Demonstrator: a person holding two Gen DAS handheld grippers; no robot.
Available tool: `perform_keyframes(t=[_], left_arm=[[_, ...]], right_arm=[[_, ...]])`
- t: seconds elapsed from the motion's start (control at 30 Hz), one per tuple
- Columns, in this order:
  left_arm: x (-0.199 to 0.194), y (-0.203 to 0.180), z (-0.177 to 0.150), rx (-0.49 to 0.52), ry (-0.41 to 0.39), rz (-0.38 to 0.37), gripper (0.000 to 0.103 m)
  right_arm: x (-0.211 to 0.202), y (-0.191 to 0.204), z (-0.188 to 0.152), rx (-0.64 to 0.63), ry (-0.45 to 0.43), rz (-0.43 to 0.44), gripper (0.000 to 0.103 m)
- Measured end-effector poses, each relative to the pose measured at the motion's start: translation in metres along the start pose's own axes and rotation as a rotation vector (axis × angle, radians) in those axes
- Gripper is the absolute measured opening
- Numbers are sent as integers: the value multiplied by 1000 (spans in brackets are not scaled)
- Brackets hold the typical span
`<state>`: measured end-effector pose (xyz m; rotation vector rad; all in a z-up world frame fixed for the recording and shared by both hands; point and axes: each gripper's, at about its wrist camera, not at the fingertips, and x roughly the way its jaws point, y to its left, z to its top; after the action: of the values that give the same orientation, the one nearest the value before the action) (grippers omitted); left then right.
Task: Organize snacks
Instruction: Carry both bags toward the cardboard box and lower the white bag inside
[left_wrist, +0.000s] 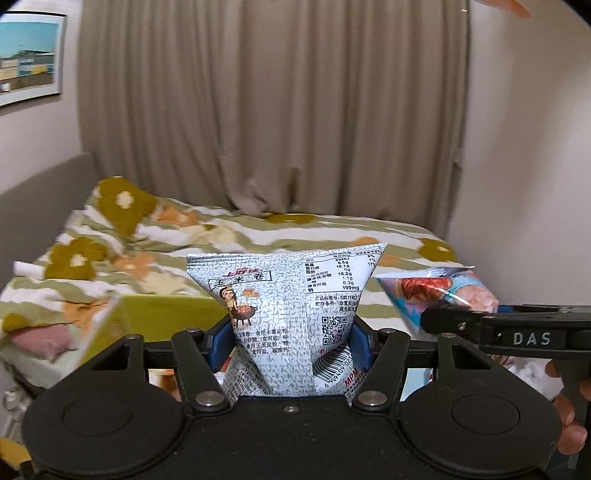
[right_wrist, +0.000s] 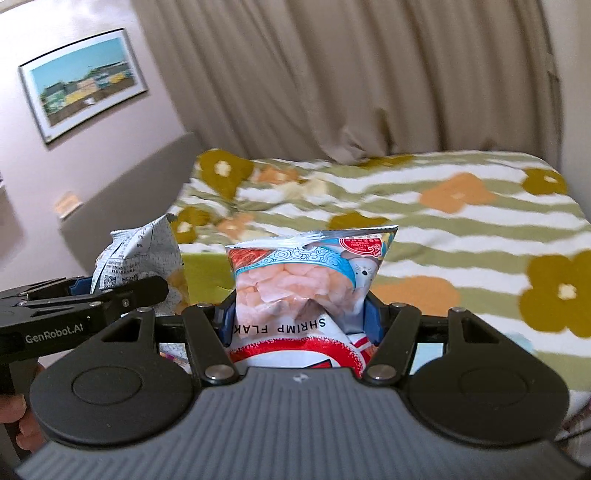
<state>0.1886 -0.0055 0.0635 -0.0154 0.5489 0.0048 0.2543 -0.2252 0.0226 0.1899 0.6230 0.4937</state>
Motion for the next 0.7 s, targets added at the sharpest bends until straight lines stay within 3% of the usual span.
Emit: perform_keyframes(t=[0.2,0.37,0.7], left_arm=[[-2,70,7,-22,17,58,66],[15,127,12,-24,58,57,66],[93,203,16,-22,212,-73,67]], right_arm=[[32,64,7,-22,-3,46,78],[61,110,12,-13,-4,51,78],[133,169,14,26,37,-42,78]])
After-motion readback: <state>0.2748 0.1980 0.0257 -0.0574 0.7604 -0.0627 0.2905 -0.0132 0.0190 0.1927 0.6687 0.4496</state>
